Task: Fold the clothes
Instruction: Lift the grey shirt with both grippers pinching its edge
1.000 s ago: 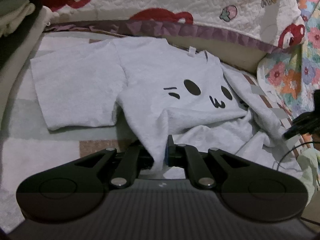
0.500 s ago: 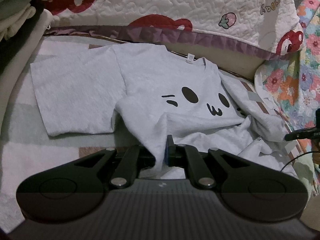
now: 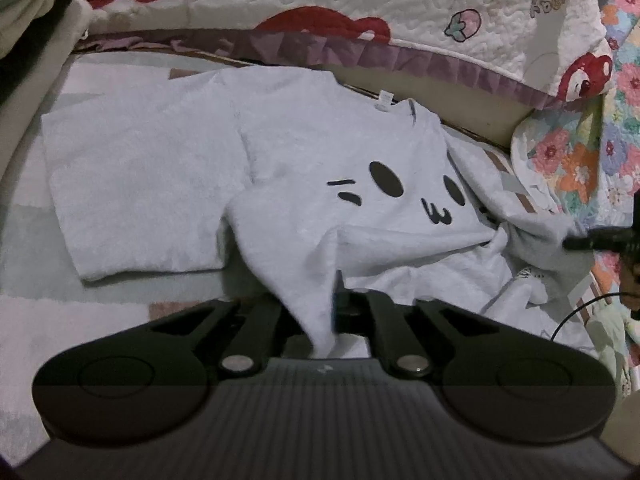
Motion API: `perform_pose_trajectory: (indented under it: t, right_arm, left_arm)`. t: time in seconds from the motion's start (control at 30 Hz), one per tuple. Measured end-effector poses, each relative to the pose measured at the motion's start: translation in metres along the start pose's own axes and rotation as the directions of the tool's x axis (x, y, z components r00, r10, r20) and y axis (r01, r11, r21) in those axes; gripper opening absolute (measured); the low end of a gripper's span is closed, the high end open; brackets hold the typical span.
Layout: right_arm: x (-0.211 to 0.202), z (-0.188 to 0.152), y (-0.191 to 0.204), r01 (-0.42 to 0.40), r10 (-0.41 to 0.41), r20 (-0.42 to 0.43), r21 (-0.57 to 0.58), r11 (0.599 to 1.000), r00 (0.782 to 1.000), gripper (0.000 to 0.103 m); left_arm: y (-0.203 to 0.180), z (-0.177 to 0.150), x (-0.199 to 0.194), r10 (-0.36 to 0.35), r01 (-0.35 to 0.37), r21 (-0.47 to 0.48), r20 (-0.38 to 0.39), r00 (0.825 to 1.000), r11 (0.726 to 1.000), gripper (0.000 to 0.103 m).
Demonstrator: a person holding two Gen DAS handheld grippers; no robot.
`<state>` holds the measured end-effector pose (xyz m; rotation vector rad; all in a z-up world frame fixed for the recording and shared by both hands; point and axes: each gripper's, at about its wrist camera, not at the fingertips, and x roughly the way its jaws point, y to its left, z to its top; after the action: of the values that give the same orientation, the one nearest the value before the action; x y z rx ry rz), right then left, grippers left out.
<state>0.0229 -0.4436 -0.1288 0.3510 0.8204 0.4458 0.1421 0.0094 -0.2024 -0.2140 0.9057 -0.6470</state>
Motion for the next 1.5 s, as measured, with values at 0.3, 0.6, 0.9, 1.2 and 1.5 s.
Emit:
perform_pose_trajectory:
  t: [0.3,0.6,0.9,1.2,1.5]
  right_arm:
    - [-0.062,0.039,-0.026,-0.046,-0.025,0.358,0.188,0.981,0.934,0.005]
    - [-0.113,0.054,-0.019,-0.067,-0.021,0.513,0.152,0.986,0.858,0.005]
    - [-0.209,0.036,0.021,-0.111,0.067,0.608,0.036,0.993,0.791,0.005]
    - [-0.257,-0.026,0.044,-0.118,0.047,0.551,0.094,0.988,0.833,0.005]
    - [-0.228,0.011,0.022,-0.044,0.024,0.508,0.028,0.999,0.861,0.005]
  left_arm:
    - [-0.012,0.051,-0.049,0.035,-0.028,-0.028,0.26,0.965,0.999,0.002]
    - [-0.053,0.079,-0.109,0.107,-0.135,0.041,0.404,0.908,0.99,0.002]
    - [-0.103,0.053,-0.216,0.08,-0.102,0.023,0.466,0.881,0.995,0.002]
    - [-0.178,-0.026,-0.26,0.207,-0.252,0.112,0.309,0.928,0.961,0.002]
    - [-0.174,0.012,-0.227,0.279,-0.339,0.097,0.384,0.88,0.936,0.002]
